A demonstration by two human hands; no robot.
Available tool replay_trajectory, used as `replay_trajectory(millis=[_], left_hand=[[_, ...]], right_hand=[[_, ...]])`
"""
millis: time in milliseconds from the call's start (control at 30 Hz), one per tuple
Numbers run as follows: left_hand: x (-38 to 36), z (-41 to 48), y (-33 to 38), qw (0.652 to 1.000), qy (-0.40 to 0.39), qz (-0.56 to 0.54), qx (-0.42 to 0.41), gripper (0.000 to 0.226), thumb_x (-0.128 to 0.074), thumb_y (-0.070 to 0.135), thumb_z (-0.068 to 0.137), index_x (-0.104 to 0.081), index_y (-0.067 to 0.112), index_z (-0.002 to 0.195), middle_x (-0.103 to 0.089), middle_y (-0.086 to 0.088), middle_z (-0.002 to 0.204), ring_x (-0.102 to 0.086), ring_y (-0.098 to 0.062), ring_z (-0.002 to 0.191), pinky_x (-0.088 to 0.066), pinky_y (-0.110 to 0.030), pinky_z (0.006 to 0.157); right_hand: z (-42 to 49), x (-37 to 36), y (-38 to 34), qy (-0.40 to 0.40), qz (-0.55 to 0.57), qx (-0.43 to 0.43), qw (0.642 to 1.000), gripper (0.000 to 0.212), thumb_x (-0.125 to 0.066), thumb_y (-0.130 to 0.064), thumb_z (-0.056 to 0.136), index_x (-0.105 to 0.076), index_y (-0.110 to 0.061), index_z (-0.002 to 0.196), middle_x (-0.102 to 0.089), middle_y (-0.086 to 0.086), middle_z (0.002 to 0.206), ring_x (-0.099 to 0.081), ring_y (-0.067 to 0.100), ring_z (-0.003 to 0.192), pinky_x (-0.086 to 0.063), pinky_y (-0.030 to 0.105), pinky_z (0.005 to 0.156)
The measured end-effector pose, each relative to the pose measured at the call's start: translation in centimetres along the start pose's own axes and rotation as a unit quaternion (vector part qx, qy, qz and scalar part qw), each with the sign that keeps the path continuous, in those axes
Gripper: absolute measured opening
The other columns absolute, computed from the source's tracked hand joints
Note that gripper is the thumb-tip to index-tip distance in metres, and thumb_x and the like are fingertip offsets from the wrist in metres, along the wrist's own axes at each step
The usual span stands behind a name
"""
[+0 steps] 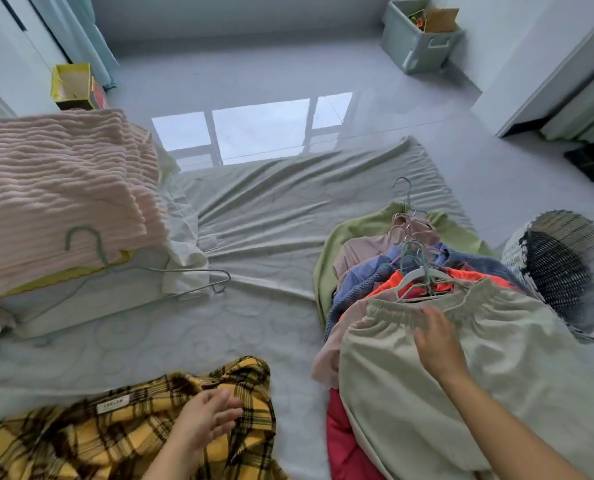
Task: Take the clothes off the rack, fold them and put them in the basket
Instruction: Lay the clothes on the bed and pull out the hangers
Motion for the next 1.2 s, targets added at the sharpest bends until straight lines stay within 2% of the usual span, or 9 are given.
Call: replay_trajectory(millis=[233, 433, 533, 633, 767, 867, 1033, 1133, 1200], left_hand=[[-7.3, -4.2, -3.2, 1.000, 0.003, -0.014, -0.003, 0.010, -0.049, 0.005, 0.095, -0.051, -0.004, 0.091, -0.062, -0.022, 0.076, -0.058, -0.025, 0.055, -0.046, -0.026, 0.040], [-15.2, -6.5, -4.9, 0.998, -0.039, -0.048, 0.002, 0.008, -0.044, -0.005, 0.094, -0.046, -0.005, 0.086, -0.051, -0.018, 0.064, -0.040, -0.015, 0.037, -0.031, -0.017, 0.034], [-17.9, -6.9, -5.9, 0.999, -0.036, -0.022, 0.002, 0.009, -0.046, -0.006, 0.093, -0.047, -0.004, 0.084, -0.050, -0.017, 0.060, -0.043, -0.017, 0.039, -0.033, -0.018, 0.034], [-19.8, -7.2, -6.1, 1.000, -0.017, 0.006, 0.002, 0.007, -0.050, -0.002, 0.092, -0.049, -0.007, 0.087, -0.057, -0.018, 0.067, -0.050, -0.020, 0.048, -0.038, -0.019, 0.037], [-21.0, -7.5, -5.0, 1.000, 0.000, 0.008, 0.008, 0.007, -0.048, -0.003, 0.093, -0.048, -0.004, 0.086, -0.056, -0.018, 0.066, -0.048, -0.019, 0.045, -0.036, -0.019, 0.035], [-21.3, -7.8, -2.3, 0.996, 0.023, 0.073, -0.041, 0.009, -0.052, 0.002, 0.093, -0.050, -0.004, 0.100, -0.059, -0.017, 0.080, -0.054, -0.018, 0.057, -0.042, -0.023, 0.047], [-19.6, -9.8, 5.7, 0.958, 0.123, 0.177, -0.191, 0.047, -0.060, 0.027, 0.089, -0.044, 0.006, 0.127, -0.050, -0.013, 0.127, -0.050, -0.024, 0.111, -0.043, -0.034, 0.090], [-19.1, -10.3, 7.8, 0.955, 0.114, 0.188, -0.199, 0.070, -0.059, 0.044, 0.087, -0.029, 0.012, 0.142, -0.032, -0.014, 0.147, -0.035, -0.030, 0.133, -0.035, -0.040, 0.104], [-19.5, -10.4, 7.3, 0.954, 0.066, 0.243, -0.162, 0.066, -0.054, 0.053, 0.086, -0.036, 0.015, 0.137, -0.041, -0.014, 0.140, -0.044, -0.029, 0.124, -0.042, -0.038, 0.096]], right_hand=[[7.2, 4.4, 6.9, -0.027, -0.077, -0.022, 0.996, 0.049, -0.043, -0.005, 0.090, -0.039, -0.004, 0.138, -0.035, 0.015, 0.147, -0.031, 0.034, 0.134, -0.025, 0.044, 0.109], [12.0, 4.0, 11.0, -0.116, -0.153, -0.057, 0.980, 0.052, -0.033, -0.024, 0.098, -0.019, -0.018, 0.148, -0.017, 0.006, 0.157, -0.011, 0.024, 0.144, -0.012, 0.043, 0.115], [12.3, 4.5, 12.0, -0.134, -0.167, -0.050, 0.976, 0.040, -0.034, -0.034, 0.097, -0.042, -0.028, 0.135, -0.046, 0.010, 0.140, -0.041, 0.031, 0.128, -0.030, 0.043, 0.104], [11.2, 4.1, 13.8, -0.218, -0.217, -0.051, 0.950, 0.042, -0.031, -0.049, 0.096, -0.047, -0.031, 0.130, -0.051, 0.006, 0.135, -0.049, 0.028, 0.121, -0.036, 0.041, 0.100], [9.0, 4.9, 11.9, -0.233, -0.192, 0.066, 0.951, 0.035, -0.043, -0.050, 0.093, -0.054, -0.031, 0.067, -0.059, -0.007, 0.084, -0.055, 0.014, 0.086, -0.040, 0.029, 0.075], [6.5, 6.1, 8.0, -0.214, -0.012, 0.139, 0.967, 0.023, -0.060, -0.039, 0.088, -0.071, -0.021, 0.079, -0.062, -0.005, 0.071, -0.055, 0.011, 0.069, -0.038, 0.029, 0.062], [-0.5, 8.6, 0.6, -0.335, 0.082, 0.249, 0.905, 0.026, -0.062, -0.028, 0.089, -0.060, -0.031, 0.063, -0.049, -0.016, 0.052, -0.043, 0.000, 0.053, -0.032, 0.015, 0.056], [-3.8, 11.0, -1.3, -0.360, 0.133, 0.269, 0.884, 0.023, -0.062, -0.040, 0.085, -0.061, -0.037, 0.062, -0.048, -0.014, 0.053, -0.040, 0.000, 0.053, -0.031, 0.013, 0.056], [-5.6, 12.4, -2.3, -0.352, 0.172, 0.290, 0.873, 0.036, -0.059, -0.063, 0.076, -0.067, -0.029, 0.069, -0.047, -0.001, 0.059, -0.040, 0.004, 0.057, -0.031, 0.015, 0.056]])
Point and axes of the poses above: each hand's wrist, its own z-axis towards the middle knuckle, its own x-axis out of the back of the hand, y = z × x, the point moved 10 cm from there along z, towards the middle knuckle
